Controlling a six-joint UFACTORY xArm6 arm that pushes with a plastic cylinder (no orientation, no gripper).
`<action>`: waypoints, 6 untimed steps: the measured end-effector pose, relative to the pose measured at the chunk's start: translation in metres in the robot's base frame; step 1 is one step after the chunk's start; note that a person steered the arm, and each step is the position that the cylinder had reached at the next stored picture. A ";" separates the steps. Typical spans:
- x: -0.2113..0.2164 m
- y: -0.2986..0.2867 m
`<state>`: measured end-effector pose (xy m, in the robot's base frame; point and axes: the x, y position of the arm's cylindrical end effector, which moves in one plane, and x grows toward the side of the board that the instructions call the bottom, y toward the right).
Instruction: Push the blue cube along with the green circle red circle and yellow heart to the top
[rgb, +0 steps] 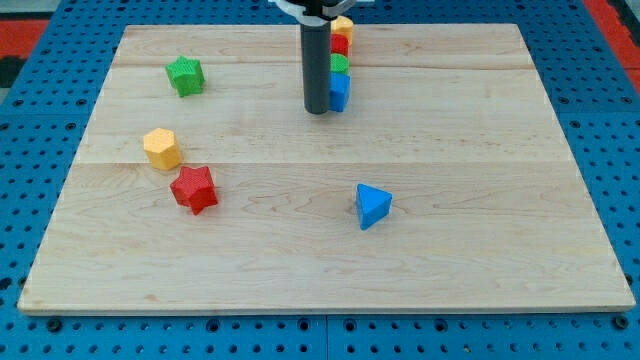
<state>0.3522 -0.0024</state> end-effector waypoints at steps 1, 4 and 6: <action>0.018 0.001; 0.018 0.021; 0.005 0.020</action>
